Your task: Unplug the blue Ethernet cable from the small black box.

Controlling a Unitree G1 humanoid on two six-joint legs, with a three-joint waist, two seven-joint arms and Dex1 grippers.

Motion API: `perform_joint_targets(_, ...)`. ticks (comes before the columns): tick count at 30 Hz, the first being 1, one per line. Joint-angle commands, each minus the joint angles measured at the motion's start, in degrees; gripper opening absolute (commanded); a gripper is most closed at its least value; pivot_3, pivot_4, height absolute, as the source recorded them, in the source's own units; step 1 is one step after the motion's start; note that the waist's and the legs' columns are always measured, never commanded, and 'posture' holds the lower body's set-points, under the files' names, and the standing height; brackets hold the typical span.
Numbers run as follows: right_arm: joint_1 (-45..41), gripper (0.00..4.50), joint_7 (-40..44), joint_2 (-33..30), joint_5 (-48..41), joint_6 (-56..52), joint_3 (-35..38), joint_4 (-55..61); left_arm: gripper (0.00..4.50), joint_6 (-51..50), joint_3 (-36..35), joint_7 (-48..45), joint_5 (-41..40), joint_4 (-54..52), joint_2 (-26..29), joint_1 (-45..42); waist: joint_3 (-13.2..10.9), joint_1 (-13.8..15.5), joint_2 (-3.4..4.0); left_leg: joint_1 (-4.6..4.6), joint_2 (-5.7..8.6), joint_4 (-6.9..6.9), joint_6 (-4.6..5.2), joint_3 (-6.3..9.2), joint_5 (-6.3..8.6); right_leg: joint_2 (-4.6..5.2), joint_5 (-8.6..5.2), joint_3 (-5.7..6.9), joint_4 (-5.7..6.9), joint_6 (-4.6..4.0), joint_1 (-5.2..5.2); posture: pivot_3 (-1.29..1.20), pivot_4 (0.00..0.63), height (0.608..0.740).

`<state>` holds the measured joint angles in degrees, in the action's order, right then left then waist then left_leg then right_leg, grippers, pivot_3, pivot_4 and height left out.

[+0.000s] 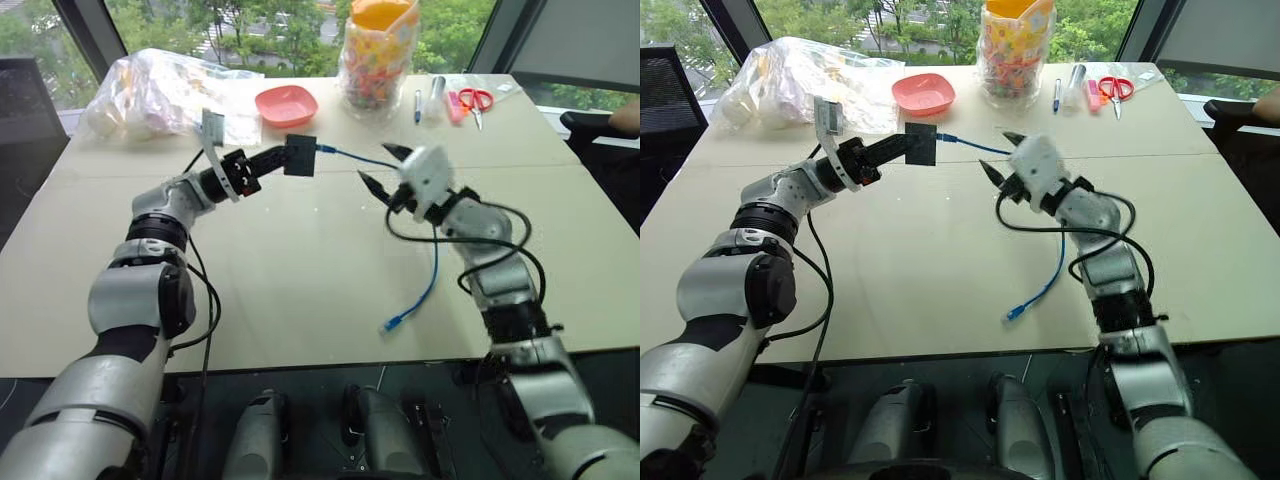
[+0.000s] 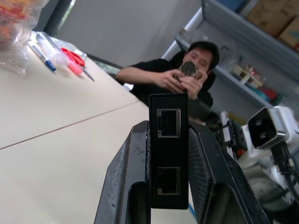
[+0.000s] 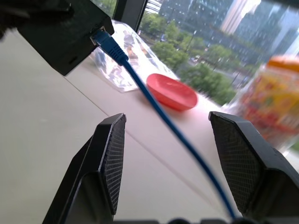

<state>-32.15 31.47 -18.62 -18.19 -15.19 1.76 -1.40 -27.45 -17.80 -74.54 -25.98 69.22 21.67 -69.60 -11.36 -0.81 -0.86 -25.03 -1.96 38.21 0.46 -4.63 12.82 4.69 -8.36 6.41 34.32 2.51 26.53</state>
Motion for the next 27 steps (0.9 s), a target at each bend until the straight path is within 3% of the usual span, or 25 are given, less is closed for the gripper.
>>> perform_joint_targets(1, 1.04, 3.03, -3.52, 5.0, -18.95, -15.31, 6.05, 10.17, 0.48, -3.18, -2.5, 0.77, -2.98, -3.6, -1.41, 0.46, -0.01, -0.11, 0.01, 0.01, 0.01, 0.03, 0.0, -0.03, 0.0, 0.0, 0.02, -0.01, 0.01, -0.02, 0.01, 0.0, 0.15, 0.74)
perform_joint_targets(9, 1.14, 3.03, -12.99, 15.5, -31.12, -22.86, 10.2, 11.87, 0.48, -12.29, -3.02, -0.06, -6.5, -11.56, -4.56, 4.14, 0.0, 0.02, 0.02, 0.3, -0.12, 0.01, -0.01, 0.0, 0.01, -0.01, -0.06, -0.01, 0.01, 0.09, -0.19, 0.0, 0.15, 0.74)
perform_joint_targets(27, -1.38, 3.03, -13.15, 16.4, -32.02, -22.05, 10.33, 7.72, 0.48, -18.36, -0.94, 0.82, -9.05, -22.49, -6.51, 9.67, 0.01, 0.05, 0.02, 0.23, -0.05, -0.02, 0.0, -0.02, 0.01, -0.01, -0.07, -0.02, -0.06, 0.11, -0.16, 0.0, 0.15, 0.74)
